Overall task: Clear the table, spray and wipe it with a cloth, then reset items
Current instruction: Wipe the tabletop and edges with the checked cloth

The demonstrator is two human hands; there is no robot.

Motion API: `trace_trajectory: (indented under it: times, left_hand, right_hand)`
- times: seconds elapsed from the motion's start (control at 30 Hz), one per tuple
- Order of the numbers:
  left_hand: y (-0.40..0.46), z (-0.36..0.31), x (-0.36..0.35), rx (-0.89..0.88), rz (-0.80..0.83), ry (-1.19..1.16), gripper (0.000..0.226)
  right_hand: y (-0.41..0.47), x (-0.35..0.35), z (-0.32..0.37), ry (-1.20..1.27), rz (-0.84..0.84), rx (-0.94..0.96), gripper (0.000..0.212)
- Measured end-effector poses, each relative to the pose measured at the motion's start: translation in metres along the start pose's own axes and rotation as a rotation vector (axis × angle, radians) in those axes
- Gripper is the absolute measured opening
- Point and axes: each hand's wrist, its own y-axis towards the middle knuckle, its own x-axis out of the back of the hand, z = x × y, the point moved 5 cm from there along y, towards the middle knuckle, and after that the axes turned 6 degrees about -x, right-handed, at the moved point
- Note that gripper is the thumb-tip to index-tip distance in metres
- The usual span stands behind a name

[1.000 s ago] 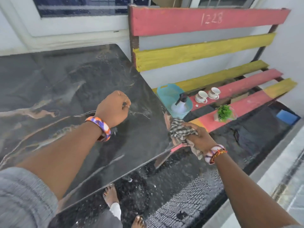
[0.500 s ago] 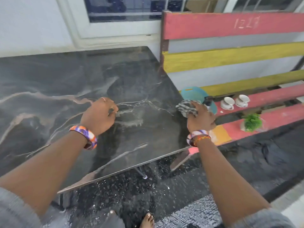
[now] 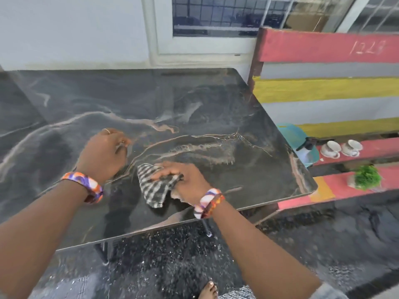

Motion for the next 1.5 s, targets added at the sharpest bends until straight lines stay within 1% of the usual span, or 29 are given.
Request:
trace_trajectory:
  times: [0.03, 0.07, 0.13, 0.17, 0.2, 0.23, 0.27, 0.3, 0.4, 0.43, 0.5, 0.6, 0.63, 0.7, 0.83, 0.9, 0.93, 0.97, 1.0, 1.03, 1.1, 1.13, 1.17, 1.2, 1.23, 1.27, 1.3, 1.37, 1.5]
  left_hand:
    - [-0.002, 0.003, 0.004, -0.004, -0.001, -0.005, 0.030]
    - [-0.004, 0.005, 0.007, -0.013, -0.005, -0.010, 0.029]
    - [-0.011, 0.005, 0.013, -0.072, -0.014, -0.024, 0.031]
    - [-0.013, 0.004, 0.014, -0.107, -0.015, -0.033, 0.034]
    - [-0.017, 0.004, 0.016, -0.135, -0.013, -0.045, 0.037]
    - [-0.020, 0.006, 0.018, -0.147, -0.010, -0.059, 0.038]
    - [-0.024, 0.010, 0.019, -0.150, -0.005, -0.066, 0.036]
    - [-0.027, 0.015, 0.020, -0.144, -0.002, -0.066, 0.032]
    - [-0.038, 0.033, 0.028, -0.127, -0.015, -0.078, 0.023]
    - [-0.042, 0.043, 0.032, -0.106, -0.017, -0.082, 0.022]
    - [-0.051, 0.065, 0.042, -0.059, -0.017, -0.080, 0.021]
    - [-0.069, 0.099, 0.064, -0.059, -0.018, -0.046, 0.034]
    - [-0.074, 0.110, 0.071, -0.044, -0.030, -0.044, 0.035]
    - [-0.086, 0.135, 0.086, 0.028, -0.069, -0.024, 0.023]
    - [-0.108, 0.183, 0.115, 0.126, -0.070, 0.045, 0.020]
    - [-0.118, 0.203, 0.130, 0.202, -0.092, 0.039, 0.021]
    - [-0.123, 0.211, 0.137, 0.235, -0.107, 0.040, 0.022]
    - [-0.126, 0.217, 0.142, 0.258, -0.116, 0.045, 0.023]
    - [-0.129, 0.221, 0.145, 0.268, -0.120, 0.053, 0.024]
    - [-0.133, 0.226, 0.147, 0.278, -0.122, 0.057, 0.024]
    - [-0.139, 0.235, 0.150, 0.299, -0.128, 0.065, 0.025]
    - [-0.142, 0.239, 0.150, 0.308, -0.127, 0.064, 0.025]
    - [-0.143, 0.241, 0.148, 0.312, -0.120, 0.056, 0.025]
    - [-0.144, 0.246, 0.146, 0.318, -0.113, 0.043, 0.026]
    - [-0.144, 0.251, 0.144, 0.327, -0.107, 0.031, 0.027]
    - [-0.143, 0.256, 0.143, 0.338, -0.103, 0.023, 0.027]
    - [-0.141, 0.261, 0.142, 0.349, -0.097, 0.016, 0.028]
    - [-0.136, 0.268, 0.142, 0.365, -0.089, 0.013, 0.029]
    - [-0.132, 0.286, 0.147, 0.422, -0.117, -0.007, 0.023]
  right_hand:
    - [-0.011, 0.002, 0.006, 0.097, -0.019, -0.004, 0.060]
    - [-0.021, 0.014, 0.006, 0.195, -0.087, -0.024, 0.062]
    - [-0.042, 0.048, 0.000, 0.381, -0.283, -0.102, 0.060]
    - [-0.053, 0.073, -0.008, 0.382, -0.419, -0.127, 0.058]
    - [-0.063, 0.099, -0.020, 0.288, -0.576, -0.178, 0.061]
    - [-0.073, 0.122, -0.033, 0.103, -0.708, -0.268, 0.066]
    - [-0.081, 0.139, -0.046, -0.112, -0.781, -0.392, 0.067]
    - [-0.087, 0.148, -0.058, -0.297, -0.797, -0.517, 0.065]
    - [-0.088, 0.130, -0.081, -0.591, -0.674, -0.764, 0.059]
    - [-0.085, 0.111, -0.075, -0.649, -0.635, -0.802, 0.060]
    - [-0.070, 0.070, -0.060, -0.734, -0.591, -0.792, 0.060]
    - [-0.041, -0.015, -0.010, -0.838, -0.542, -0.628, 0.061]
    - [-0.033, -0.047, 0.006, -0.853, -0.504, -0.537, 0.063]
    - [-0.023, -0.116, 0.039, -0.820, -0.390, -0.342, 0.065]
    - [-0.010, -0.232, 0.088, -0.606, -0.036, -0.022, 0.064]
    - [-0.001, -0.252, 0.102, -0.377, 0.116, 0.070, 0.065]
    - [0.003, -0.251, 0.107, -0.240, 0.158, 0.093, 0.064]
    - [0.008, -0.242, 0.109, -0.125, 0.145, 0.109, 0.063]
    - [0.012, -0.223, 0.106, -0.052, 0.078, 0.122, 0.063]
    - [0.017, -0.201, 0.100, -0.014, -0.028, 0.131, 0.063]
    - [0.026, -0.147, 0.078, -0.067, -0.361, 0.051, 0.064]
    - [0.028, -0.115, 0.065, -0.150, -0.562, -0.060, 0.064]
    - [0.025, -0.086, 0.052, -0.261, -0.734, -0.237, 0.063]
    - [0.024, -0.064, 0.038, -0.369, -0.819, -0.444, 0.059]
    - [0.022, -0.050, 0.025, -0.436, -0.820, -0.619, 0.056]
    - [0.024, -0.044, 0.016, -0.474, -0.779, -0.719, 0.055]
    - [0.029, -0.043, 0.010, -0.503, -0.737, -0.763, 0.054]
    - [0.051, -0.050, 0.009, -0.570, -0.689, -0.750, 0.054]
    - [0.119, -0.100, 0.044, -0.687, -0.535, -0.596, 0.053]
